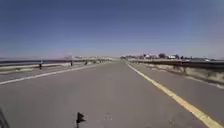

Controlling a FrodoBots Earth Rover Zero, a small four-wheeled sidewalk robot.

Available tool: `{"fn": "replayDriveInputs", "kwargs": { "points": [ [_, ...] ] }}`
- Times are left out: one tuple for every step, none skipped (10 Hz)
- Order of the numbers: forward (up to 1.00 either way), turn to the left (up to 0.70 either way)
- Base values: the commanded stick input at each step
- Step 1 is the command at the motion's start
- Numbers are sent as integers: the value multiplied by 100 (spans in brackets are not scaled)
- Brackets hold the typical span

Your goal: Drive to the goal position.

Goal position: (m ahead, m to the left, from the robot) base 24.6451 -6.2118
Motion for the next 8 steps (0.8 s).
{"fn": "replayDriveInputs", "kwargs": {
  "points": [
    [100, 0],
    [100, 0],
    [100, 0],
    [100, 0],
    [100, 0],
    [100, 0],
    [100, 0],
    [100, 0]
  ]
}}
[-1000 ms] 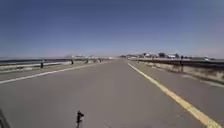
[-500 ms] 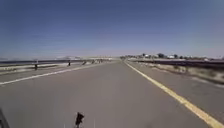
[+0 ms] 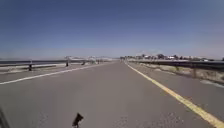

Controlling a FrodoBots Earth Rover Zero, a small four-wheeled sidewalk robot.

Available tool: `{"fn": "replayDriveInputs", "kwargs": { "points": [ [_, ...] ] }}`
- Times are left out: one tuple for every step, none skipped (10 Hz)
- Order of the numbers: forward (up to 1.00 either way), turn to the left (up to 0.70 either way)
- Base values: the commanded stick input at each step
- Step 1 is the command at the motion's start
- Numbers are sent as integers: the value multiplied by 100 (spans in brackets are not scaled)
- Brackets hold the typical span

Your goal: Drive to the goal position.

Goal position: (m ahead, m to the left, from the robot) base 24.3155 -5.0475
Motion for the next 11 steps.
{"fn": "replayDriveInputs", "kwargs": {
  "points": [
    [100, 0],
    [100, 0],
    [100, 0],
    [100, 0],
    [100, 0],
    [100, 0],
    [100, 0],
    [100, 0],
    [100, 0],
    [100, 0],
    [100, 0]
  ]
}}
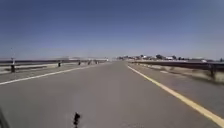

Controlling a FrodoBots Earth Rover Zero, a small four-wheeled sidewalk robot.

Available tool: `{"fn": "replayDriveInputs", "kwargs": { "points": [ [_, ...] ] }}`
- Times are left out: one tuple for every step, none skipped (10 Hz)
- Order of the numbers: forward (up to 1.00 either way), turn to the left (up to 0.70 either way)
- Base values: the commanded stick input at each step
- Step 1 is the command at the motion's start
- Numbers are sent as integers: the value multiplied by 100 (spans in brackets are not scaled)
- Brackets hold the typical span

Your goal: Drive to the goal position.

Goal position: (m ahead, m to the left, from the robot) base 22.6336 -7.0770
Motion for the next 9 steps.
{"fn": "replayDriveInputs", "kwargs": {
  "points": [
    [100, 0],
    [100, 0],
    [100, 0],
    [100, 0],
    [100, 0],
    [100, 0],
    [100, 0],
    [100, 0],
    [100, 0]
  ]
}}
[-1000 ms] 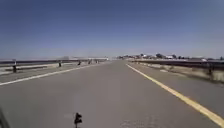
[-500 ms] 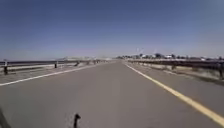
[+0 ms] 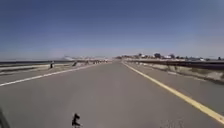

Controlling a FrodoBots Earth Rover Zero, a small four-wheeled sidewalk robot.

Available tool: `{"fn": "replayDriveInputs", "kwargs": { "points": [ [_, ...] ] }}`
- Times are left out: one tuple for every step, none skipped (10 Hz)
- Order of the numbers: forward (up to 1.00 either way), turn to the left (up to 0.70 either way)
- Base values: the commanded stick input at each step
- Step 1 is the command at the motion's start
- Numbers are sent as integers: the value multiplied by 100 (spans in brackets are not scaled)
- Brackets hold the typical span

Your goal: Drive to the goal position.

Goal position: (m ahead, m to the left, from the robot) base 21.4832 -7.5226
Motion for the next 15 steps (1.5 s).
{"fn": "replayDriveInputs", "kwargs": {
  "points": [
    [100, 0],
    [100, 0],
    [100, 0],
    [100, 0],
    [100, 0],
    [100, 0],
    [100, 0],
    [100, 0],
    [100, 0],
    [100, 0],
    [100, 0],
    [100, 0],
    [100, 0],
    [100, 0],
    [100, 0]
  ]
}}
